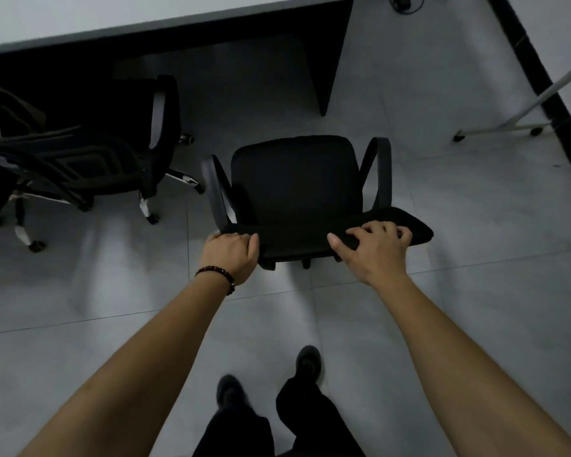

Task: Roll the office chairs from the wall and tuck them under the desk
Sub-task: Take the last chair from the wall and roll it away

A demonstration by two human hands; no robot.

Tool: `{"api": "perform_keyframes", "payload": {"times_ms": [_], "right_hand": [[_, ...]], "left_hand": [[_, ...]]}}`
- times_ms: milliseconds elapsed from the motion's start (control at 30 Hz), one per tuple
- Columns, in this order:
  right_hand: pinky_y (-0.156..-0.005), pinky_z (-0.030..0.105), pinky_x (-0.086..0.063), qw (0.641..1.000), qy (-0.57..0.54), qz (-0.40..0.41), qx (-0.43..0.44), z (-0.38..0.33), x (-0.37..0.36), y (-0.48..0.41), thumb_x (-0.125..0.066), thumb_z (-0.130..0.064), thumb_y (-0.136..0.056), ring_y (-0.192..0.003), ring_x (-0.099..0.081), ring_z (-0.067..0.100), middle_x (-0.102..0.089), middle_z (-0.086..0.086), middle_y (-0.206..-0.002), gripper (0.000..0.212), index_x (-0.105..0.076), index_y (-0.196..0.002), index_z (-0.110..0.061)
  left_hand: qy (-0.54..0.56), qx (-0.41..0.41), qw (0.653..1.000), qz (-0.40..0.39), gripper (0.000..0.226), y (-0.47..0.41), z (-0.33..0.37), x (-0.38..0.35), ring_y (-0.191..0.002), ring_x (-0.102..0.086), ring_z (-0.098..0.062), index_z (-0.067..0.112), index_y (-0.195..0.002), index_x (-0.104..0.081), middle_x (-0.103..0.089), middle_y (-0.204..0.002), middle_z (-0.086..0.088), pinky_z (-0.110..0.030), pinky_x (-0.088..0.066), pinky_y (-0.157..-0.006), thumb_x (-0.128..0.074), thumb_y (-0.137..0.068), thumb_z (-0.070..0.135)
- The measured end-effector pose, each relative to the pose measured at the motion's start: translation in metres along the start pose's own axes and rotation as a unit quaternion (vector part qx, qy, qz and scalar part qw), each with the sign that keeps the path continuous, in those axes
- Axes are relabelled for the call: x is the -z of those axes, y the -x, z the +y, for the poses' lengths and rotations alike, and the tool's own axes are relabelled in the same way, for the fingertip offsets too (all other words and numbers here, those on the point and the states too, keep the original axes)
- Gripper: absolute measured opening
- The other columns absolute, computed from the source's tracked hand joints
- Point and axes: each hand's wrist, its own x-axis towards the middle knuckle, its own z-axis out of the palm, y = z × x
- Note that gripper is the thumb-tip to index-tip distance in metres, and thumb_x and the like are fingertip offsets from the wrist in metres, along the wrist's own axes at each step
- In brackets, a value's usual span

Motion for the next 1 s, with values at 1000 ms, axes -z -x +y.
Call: {"api": "perform_keyframes", "payload": {"times_ms": [1000], "right_hand": [[-0.103, 0.049, -0.022, 1.000, 0.009, -0.021, -0.009, -0.110, 0.092, -0.344, -0.007, -0.085, -0.081, -0.124, -0.042, 0.025, -0.059, 0.000, -0.126, 0.087, -0.065, -0.121, -0.035]], "left_hand": [[0.003, 0.008, 0.999, 0.045, 0.045, -0.343, -0.106, 0.115, -0.076, -0.058, -0.019, 0.020, -0.070, -0.059, -0.057, -0.069, 0.003, -0.037, -0.035, -0.099, -0.024, -0.094, 0.035]]}}
